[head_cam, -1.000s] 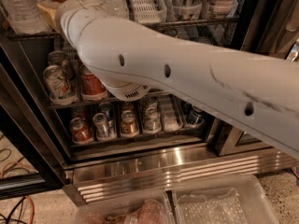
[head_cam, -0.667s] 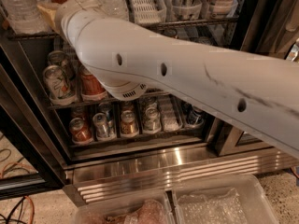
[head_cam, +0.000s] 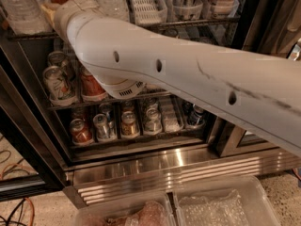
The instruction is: Pick coke can from top shelf of fridge
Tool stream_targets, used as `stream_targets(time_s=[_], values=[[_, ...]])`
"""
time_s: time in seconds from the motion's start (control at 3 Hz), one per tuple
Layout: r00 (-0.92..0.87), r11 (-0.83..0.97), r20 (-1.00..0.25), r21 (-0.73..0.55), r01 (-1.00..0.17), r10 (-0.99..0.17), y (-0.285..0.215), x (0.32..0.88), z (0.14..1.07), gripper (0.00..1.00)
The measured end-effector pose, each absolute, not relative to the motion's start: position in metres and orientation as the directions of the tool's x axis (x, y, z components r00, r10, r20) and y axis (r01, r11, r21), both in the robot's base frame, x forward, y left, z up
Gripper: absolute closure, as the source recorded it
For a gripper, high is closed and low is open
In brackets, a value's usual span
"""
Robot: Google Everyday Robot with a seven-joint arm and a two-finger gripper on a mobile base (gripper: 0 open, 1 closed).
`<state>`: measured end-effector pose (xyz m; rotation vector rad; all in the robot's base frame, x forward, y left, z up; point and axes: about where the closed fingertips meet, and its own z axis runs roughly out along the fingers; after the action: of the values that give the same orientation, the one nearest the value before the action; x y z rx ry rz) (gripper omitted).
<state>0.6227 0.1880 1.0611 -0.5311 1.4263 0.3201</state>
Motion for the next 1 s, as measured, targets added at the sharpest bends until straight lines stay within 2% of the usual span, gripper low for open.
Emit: stream_targets(time_s=[0.67,1.0], values=[[0.128,0.843,-0.986,-0.158,-0.514,-0.107,0.1887,0.6237,1.0587,0.97],[0.122,0.837,-0.986,-0.163,-0.522,-0.116,0.1887,0.623,1.0558,1.0]])
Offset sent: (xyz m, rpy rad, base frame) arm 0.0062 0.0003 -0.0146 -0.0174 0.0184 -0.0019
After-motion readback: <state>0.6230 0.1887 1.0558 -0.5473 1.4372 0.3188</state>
